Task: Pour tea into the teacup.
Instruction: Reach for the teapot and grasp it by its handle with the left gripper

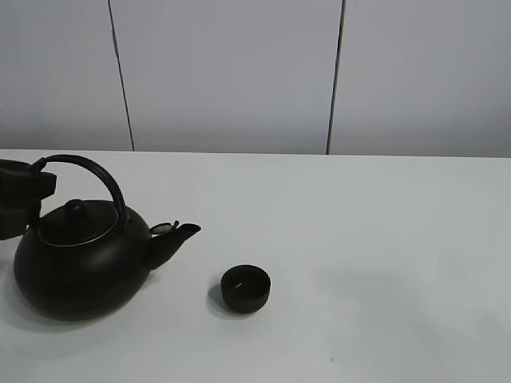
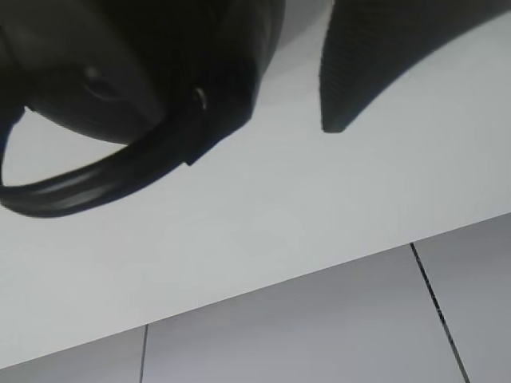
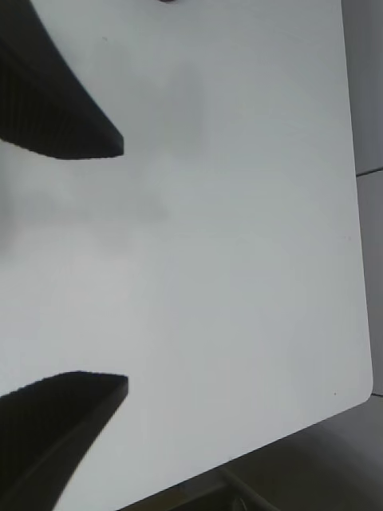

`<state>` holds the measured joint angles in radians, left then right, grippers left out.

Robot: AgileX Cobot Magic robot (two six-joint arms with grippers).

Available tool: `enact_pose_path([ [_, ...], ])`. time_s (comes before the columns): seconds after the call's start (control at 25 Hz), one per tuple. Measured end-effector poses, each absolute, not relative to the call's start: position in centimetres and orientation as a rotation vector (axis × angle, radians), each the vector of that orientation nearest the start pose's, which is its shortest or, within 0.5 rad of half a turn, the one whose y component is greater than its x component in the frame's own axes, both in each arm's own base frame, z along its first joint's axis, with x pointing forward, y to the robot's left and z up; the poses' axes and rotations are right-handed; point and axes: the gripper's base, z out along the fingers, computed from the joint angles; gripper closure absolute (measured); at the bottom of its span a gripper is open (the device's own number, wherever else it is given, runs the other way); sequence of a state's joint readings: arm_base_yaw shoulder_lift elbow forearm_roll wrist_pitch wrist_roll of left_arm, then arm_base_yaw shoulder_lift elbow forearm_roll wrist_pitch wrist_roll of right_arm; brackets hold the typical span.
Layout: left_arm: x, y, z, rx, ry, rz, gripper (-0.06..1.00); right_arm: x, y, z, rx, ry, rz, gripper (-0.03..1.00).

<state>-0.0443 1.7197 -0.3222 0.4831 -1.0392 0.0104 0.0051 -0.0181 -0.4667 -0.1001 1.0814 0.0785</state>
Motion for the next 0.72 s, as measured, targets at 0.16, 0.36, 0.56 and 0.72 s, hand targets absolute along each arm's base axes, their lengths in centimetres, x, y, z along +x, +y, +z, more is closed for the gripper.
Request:
enact_pose_path([
  [0.16,24.20,-4.91,13.21,0.611,1.788,-0.238,0.80,-0.49,-0.81,26.66,0.081,2.075,-0.069,0.45],
  [0.36,24.24,-4.97,13.23,0.625,1.784,-0.239,0.80,-0.49,-0.81,26.66,0.081,2.075,-0.069,0.45],
  [0.56,24.27,-4.95,13.24,0.607,1.790,-0.248,0.80,-0.49,-0.81,26.66,0.081,2.075,-0.069,0.45],
  [0.72,24.32,-4.89,13.29,0.547,1.806,-0.281,0.80,-0.49,-0.81,26.66,0.081,2.075,-0.069,0.45],
])
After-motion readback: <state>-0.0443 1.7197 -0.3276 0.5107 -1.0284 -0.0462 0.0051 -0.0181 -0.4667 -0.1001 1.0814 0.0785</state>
